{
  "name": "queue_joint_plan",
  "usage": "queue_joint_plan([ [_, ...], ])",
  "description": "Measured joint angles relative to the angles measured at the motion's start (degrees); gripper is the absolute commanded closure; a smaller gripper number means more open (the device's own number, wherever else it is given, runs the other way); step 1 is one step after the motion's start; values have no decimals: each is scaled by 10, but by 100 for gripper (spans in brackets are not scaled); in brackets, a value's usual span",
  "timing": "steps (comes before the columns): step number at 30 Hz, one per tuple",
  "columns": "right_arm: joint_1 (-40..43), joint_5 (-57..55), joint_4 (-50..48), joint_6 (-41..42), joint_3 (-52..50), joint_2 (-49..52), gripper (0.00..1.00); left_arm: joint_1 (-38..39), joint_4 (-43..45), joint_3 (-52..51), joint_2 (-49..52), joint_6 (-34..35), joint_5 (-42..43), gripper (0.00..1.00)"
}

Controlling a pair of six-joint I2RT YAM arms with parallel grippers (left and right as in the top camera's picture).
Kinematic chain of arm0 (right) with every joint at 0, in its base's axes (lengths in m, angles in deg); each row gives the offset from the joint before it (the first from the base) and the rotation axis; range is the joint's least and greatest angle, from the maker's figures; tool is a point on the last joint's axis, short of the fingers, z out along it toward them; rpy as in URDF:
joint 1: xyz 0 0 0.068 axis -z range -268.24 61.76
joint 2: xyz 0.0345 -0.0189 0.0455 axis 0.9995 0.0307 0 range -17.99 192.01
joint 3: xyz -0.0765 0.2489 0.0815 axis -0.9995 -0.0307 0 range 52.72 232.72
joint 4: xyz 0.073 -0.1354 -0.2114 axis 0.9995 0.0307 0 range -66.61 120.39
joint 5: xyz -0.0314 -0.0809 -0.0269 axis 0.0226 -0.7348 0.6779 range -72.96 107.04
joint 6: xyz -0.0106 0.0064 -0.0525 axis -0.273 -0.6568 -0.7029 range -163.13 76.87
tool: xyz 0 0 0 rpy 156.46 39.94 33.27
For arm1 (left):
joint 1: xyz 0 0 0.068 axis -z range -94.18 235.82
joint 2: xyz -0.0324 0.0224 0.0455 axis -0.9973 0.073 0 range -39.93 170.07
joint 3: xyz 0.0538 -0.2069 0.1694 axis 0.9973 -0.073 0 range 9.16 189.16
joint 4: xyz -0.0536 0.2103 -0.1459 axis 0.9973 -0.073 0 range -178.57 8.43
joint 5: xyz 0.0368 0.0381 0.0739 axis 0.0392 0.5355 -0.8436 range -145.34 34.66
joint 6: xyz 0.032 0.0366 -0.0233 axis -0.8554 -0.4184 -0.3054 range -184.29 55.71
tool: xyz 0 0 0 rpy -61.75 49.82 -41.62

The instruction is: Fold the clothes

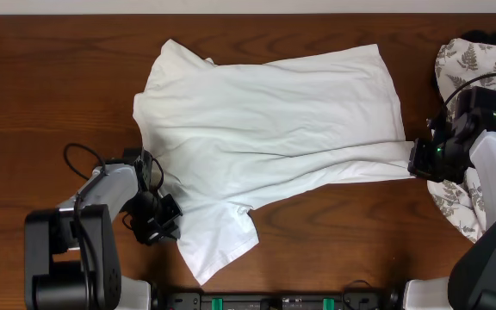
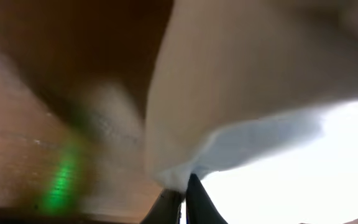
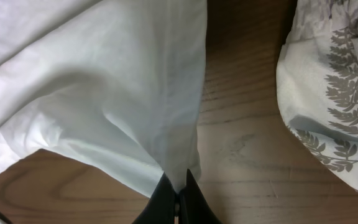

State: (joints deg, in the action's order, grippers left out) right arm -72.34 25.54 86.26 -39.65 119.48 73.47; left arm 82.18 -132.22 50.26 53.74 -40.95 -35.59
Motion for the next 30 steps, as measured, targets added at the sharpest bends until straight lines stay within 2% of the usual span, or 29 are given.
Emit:
queue_joint_plan([
  [4,0,0,-2,0,0,0,99,0,25,1,-31,-2,-22,94],
  [14,0,0,-23,0,0,0,99,0,-13,49,-187,-22,-43,94],
  [22,0,0,-24,0,0,0,99,0,-16,53,-203,-43,-49,90],
  [24,0,0,-24,0,0,0,99,0,-20,53,-203,-45,-50,83],
  [25,0,0,-23,0,-1,0,99,0,-25,53,-203,-49,-50,69],
  [26,0,0,-23,0,-1,0,99,0,-30,53,-203,-53,-51,58],
  [27,0,0,-24,0,-1,0,99,0,-33,53,-203,-53,-54,52],
  [30,0,0,-24,0,-1,0,99,0,-33,51,-203,-54,-68,43],
])
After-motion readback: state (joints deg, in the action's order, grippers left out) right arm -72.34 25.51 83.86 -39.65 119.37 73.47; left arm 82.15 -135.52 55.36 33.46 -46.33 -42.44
